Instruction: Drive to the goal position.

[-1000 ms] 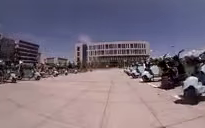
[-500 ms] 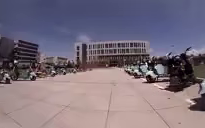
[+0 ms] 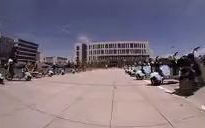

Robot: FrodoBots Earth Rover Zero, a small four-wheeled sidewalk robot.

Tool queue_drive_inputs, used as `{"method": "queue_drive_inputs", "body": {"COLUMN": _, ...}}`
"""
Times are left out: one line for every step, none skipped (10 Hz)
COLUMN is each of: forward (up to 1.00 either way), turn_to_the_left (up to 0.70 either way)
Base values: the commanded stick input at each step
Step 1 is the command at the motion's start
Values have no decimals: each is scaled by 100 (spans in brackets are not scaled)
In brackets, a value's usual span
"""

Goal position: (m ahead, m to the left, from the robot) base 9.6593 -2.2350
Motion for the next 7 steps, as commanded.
{"method": "queue_drive_inputs", "body": {"forward": 70, "turn_to_the_left": 2}}
{"method": "queue_drive_inputs", "body": {"forward": 70, "turn_to_the_left": 2}}
{"method": "queue_drive_inputs", "body": {"forward": 70, "turn_to_the_left": 2}}
{"method": "queue_drive_inputs", "body": {"forward": 70, "turn_to_the_left": 2}}
{"method": "queue_drive_inputs", "body": {"forward": 70, "turn_to_the_left": 2}}
{"method": "queue_drive_inputs", "body": {"forward": 70, "turn_to_the_left": 1}}
{"method": "queue_drive_inputs", "body": {"forward": 70, "turn_to_the_left": 1}}
